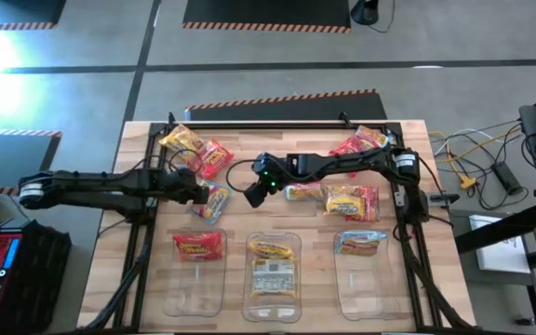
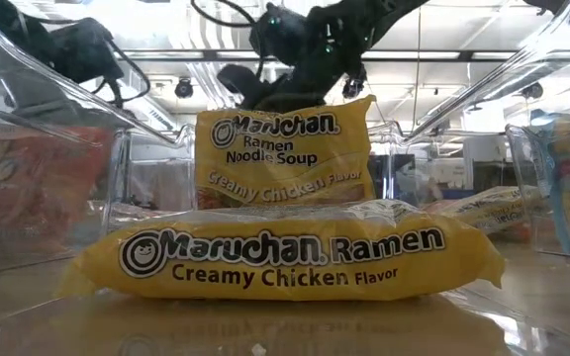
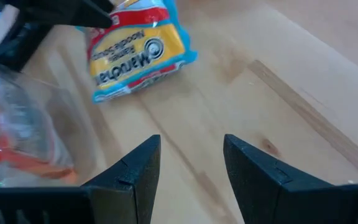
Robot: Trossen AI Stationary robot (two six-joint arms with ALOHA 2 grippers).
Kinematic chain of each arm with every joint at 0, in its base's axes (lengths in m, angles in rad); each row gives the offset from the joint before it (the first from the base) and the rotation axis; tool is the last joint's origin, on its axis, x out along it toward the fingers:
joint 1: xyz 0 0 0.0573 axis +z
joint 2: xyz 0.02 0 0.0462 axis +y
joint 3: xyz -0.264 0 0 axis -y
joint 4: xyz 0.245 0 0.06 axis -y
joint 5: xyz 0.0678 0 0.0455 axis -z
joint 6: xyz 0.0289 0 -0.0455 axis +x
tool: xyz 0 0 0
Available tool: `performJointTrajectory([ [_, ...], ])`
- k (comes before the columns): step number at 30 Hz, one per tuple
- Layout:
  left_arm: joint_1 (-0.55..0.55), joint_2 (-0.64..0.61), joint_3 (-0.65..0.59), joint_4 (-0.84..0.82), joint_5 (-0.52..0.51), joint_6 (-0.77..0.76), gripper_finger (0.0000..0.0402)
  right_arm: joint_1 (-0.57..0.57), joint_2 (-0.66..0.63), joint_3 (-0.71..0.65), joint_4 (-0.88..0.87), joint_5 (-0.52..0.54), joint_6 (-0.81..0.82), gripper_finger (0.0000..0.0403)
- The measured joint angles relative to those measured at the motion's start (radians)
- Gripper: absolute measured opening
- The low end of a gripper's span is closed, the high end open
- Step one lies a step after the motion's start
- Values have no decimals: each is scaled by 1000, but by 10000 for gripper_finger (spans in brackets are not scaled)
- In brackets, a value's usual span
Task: Sort Maruchan noodles
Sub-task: Put the blue noodle pack into the right transparent bin
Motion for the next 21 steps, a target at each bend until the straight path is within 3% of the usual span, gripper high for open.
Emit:
performJointTrajectory([
  [11,-2,216,42,287,25,-74,158,-27,0,-39,1,-28,-59,164],
  [17,-2,380,154,295,-4,-3,158,-27,0,-58,1,-36,-79,164],
  [21,-5,407,216,272,-35,34,158,-27,0,-69,-3,-37,-81,164],
])
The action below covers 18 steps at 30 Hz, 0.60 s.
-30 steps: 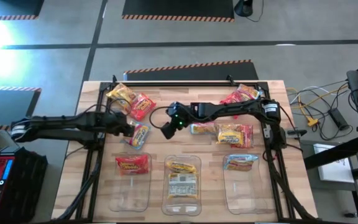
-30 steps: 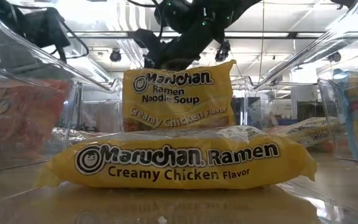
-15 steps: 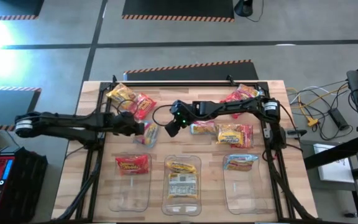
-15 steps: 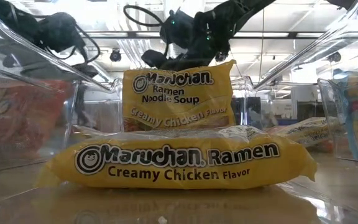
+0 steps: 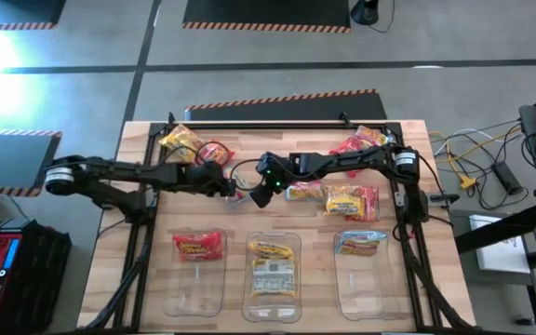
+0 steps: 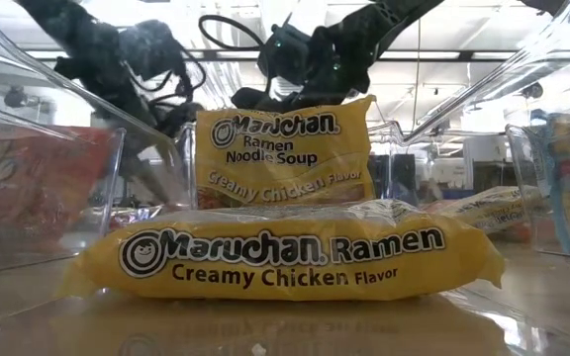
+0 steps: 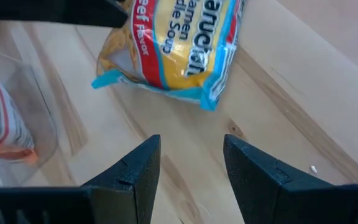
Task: Sort Maruchan noodles
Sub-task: Put the blue noodle pack into the right transparent bin
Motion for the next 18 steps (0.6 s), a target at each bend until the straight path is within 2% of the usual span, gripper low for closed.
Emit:
performJointTrajectory([
  [6,-28,-58,-3,-31,-13,-30,158,0,0,-8,6,0,-17,164],
  [9,-52,-82,-38,-86,-37,-110,158,-4,0,-9,33,0,-31,164],
  [13,-89,-104,-97,-71,-61,-232,158,-20,0,-9,90,-3,-33,164],
  [18,-101,-114,-138,-67,-143,-328,158,-50,0,-10,110,-44,-33,164],
])
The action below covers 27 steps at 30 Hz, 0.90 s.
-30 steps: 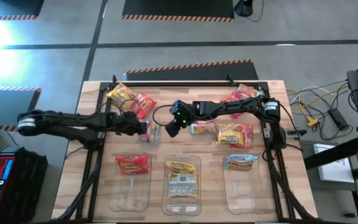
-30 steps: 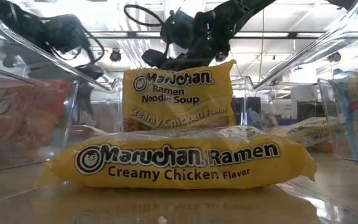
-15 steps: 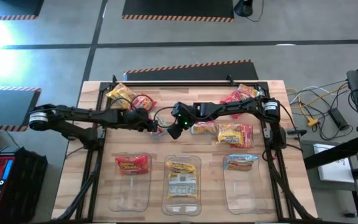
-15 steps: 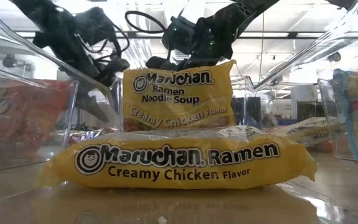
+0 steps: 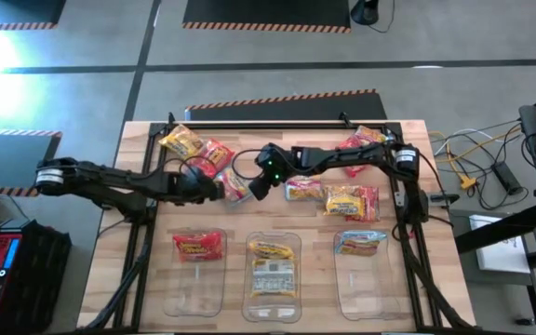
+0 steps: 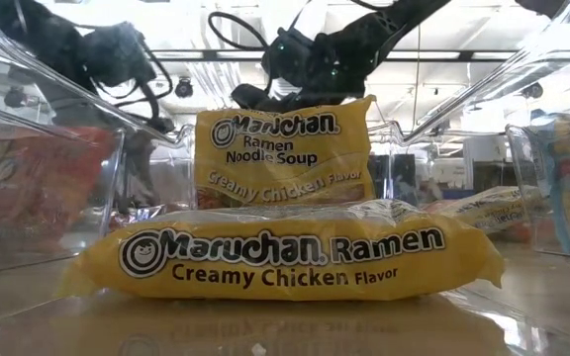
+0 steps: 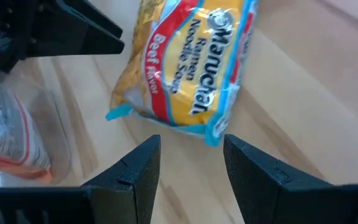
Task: Sort Maruchan noodles
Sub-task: Put the blue noodle pack into the right transparent bin
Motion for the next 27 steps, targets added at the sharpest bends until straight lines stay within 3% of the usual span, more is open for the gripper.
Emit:
performJointTrajectory([
  [6,3,16,-9,40,-54,-23,158,-27,0,-5,42,-1,10,164],
  [18,3,142,-6,158,-56,-24,158,-26,0,-86,143,-11,69,164],
  [27,1,213,-4,196,-12,-24,158,-46,0,-124,231,-90,115,164],
])
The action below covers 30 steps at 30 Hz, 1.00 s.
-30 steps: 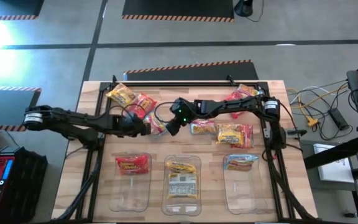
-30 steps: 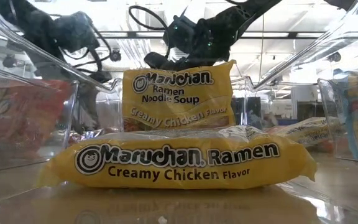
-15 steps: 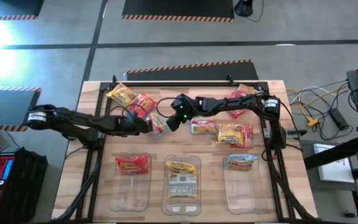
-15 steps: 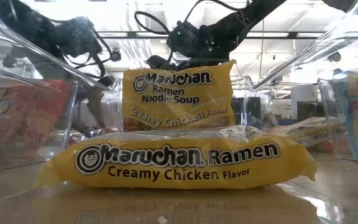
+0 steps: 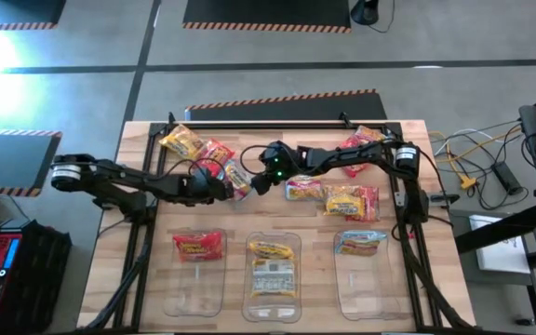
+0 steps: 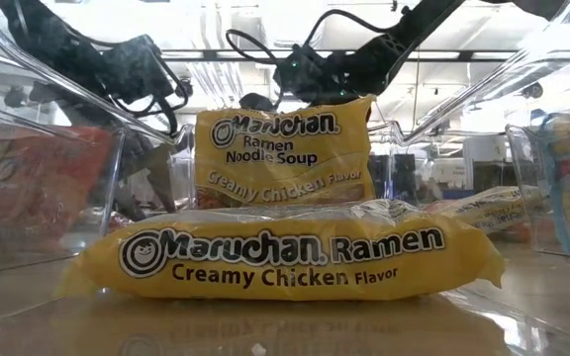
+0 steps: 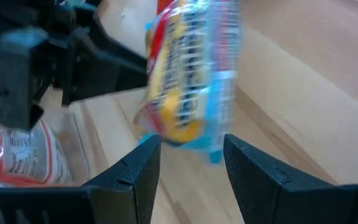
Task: Sort Maruchan noodles
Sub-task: Put the blue noodle pack into the right transparent bin
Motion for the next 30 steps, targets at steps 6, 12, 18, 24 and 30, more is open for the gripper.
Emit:
performJointTrajectory([
  [6,0,1,-1,-3,8,7,158,-18,0,2,0,-30,-8,164],
  [12,-1,5,-8,-27,26,10,158,-47,0,3,1,-48,-10,164],
  [18,0,6,-6,-33,30,11,158,-43,0,3,45,-54,6,164],
  [24,0,6,-6,-32,24,8,158,-43,0,11,82,-73,16,164],
  [30,0,6,-5,-31,22,8,158,-41,0,12,120,-100,17,164],
])
